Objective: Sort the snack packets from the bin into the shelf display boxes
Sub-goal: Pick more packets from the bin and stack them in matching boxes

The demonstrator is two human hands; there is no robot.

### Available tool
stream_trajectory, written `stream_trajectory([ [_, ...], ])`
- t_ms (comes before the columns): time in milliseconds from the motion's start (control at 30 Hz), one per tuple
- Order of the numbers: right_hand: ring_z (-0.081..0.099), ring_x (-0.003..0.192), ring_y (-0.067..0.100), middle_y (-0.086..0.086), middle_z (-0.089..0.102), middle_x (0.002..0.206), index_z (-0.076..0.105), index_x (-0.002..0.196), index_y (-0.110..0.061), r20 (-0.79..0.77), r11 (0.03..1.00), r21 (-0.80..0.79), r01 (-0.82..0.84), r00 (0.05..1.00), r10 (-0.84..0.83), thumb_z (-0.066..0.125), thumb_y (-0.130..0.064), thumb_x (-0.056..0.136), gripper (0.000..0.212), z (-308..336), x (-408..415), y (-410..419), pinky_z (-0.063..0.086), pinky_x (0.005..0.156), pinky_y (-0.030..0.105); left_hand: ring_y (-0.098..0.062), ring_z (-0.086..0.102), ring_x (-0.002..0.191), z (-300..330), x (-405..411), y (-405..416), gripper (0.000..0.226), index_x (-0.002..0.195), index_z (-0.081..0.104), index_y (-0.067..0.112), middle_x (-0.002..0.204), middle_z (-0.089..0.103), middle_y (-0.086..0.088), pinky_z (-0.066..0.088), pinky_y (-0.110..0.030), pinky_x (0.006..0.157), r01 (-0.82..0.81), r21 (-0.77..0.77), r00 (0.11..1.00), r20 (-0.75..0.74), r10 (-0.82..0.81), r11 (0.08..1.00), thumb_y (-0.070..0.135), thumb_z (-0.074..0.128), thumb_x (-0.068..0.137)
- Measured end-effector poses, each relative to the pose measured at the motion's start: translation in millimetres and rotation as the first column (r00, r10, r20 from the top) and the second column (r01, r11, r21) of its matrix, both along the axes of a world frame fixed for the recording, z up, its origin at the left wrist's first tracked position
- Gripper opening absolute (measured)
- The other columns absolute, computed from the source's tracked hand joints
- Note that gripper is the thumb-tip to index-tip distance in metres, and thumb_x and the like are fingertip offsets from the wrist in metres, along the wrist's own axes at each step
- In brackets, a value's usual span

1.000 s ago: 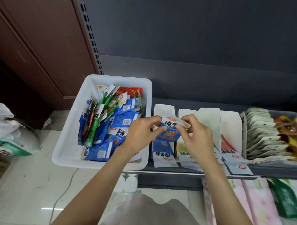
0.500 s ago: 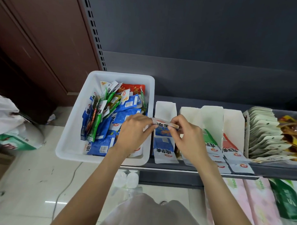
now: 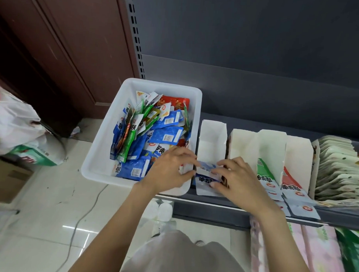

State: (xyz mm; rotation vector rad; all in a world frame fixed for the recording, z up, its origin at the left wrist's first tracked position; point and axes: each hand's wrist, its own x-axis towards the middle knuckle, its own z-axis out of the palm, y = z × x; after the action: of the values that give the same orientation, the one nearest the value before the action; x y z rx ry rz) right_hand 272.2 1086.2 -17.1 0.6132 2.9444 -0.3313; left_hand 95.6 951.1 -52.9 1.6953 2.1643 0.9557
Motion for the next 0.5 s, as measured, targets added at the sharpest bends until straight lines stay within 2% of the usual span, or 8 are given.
stream_trajectory([
  [67,0.041,0.119,0.013,-0.012,0.049,0.132,0.053,0.131,-0.030,-0.074,0.986,-0.162,-0.029,0.997,0.017,0.048,-0.046,0.094,0.041,21.2,-8.5,-7.2,0.031,0.099,0.026,-0.003,0.058,0.093,5.4,-11.8,-20.4,0.023,0.102,0.069,0.028,0.104,0.064,0.013,0.047,-0.018,0.077,-0.111,-0.003,0.988,0.104,0.110,0.994,0.035,0.061,0.081],
  [133,0.048,0.113,0.008,-0.013,0.054,0.126,0.056,0.127,-0.030,-0.213,0.967,-0.249,-0.057,0.977,0.003,0.047,-0.043,0.094,0.036,35.9,-26.1,-17.1,0.037,0.097,0.026,-0.006,0.062,0.082,7.6,-27.5,-41.4,0.022,0.102,0.068,0.025,0.098,0.066,0.011,0.053,-0.027,0.069,-0.270,-0.005,0.955,0.128,0.268,0.963,0.033,0.061,0.083],
  [200,0.056,0.101,0.005,-0.011,0.062,0.115,0.060,0.120,-0.027,-0.269,0.946,-0.307,-0.103,0.963,0.017,0.051,-0.037,0.094,0.029,34.1,-56.0,-32.5,0.046,0.090,0.027,-0.007,0.060,0.076,4.8,-42.6,-65.9,0.016,0.101,0.069,0.021,0.093,0.069,0.008,0.052,-0.028,0.066,-0.473,-0.032,0.876,0.081,0.474,0.880,0.021,0.066,0.084],
  [267,0.061,0.090,0.005,-0.009,0.067,0.105,0.063,0.115,-0.023,-0.263,0.939,-0.324,-0.115,0.965,0.027,0.054,-0.035,0.094,0.026,20.0,-89.8,-51.2,0.052,0.081,0.030,-0.010,0.061,0.078,1.2,-52.1,-87.7,0.016,0.100,0.067,0.022,0.096,0.068,0.008,0.048,-0.026,0.068,-0.631,-0.155,0.768,0.009,0.640,0.760,0.022,0.067,0.084],
  [300,0.063,0.088,0.008,-0.007,0.069,0.101,0.063,0.114,-0.021,-0.250,0.949,-0.296,-0.112,0.968,0.036,0.054,-0.037,0.094,0.027,10.3,-105.5,-60.1,0.053,0.077,0.032,-0.013,0.062,0.082,0.1,-54.0,-96.3,0.018,0.102,0.065,0.024,0.098,0.067,0.009,0.048,-0.028,0.070,-0.656,-0.239,0.740,-0.018,0.672,0.716,0.026,0.068,0.084],
  [367,0.064,0.089,0.016,-0.001,0.069,0.100,0.061,0.113,-0.017,-0.192,0.985,-0.142,-0.094,0.979,0.065,0.051,-0.043,0.094,0.034,-7.8,-132.6,-77.3,0.050,0.068,0.030,-0.017,0.063,0.088,-3.9,-55.5,-106.2,0.024,0.106,0.062,0.027,0.105,0.066,0.008,0.052,-0.033,0.075,-0.619,-0.374,0.760,-0.063,0.647,0.690,0.031,0.068,0.083],
  [433,0.063,0.091,0.023,0.006,0.066,0.101,0.059,0.111,-0.011,-0.093,0.998,-0.023,-0.066,0.994,0.064,0.049,-0.046,0.094,0.040,-17.3,-150.5,-90.7,0.041,0.062,0.029,-0.018,0.064,0.090,-4.8,-56.8,-106.5,0.027,0.110,0.061,0.028,0.110,0.065,0.006,0.053,-0.034,0.076,-0.572,-0.408,0.798,-0.079,0.597,0.711,0.032,0.066,0.083],
  [500,0.062,0.095,0.027,0.010,0.064,0.103,0.059,0.108,-0.007,-0.025,0.998,-0.054,-0.042,0.999,0.041,0.055,-0.041,0.093,0.037,-23.6,-162.5,-98.1,0.039,0.064,0.032,-0.016,0.063,0.090,-1.0,-57.7,-99.9,0.028,0.113,0.060,0.029,0.112,0.064,0.009,0.050,-0.030,0.076,-0.548,-0.421,0.812,-0.058,0.581,0.723,0.036,0.062,0.087],
])
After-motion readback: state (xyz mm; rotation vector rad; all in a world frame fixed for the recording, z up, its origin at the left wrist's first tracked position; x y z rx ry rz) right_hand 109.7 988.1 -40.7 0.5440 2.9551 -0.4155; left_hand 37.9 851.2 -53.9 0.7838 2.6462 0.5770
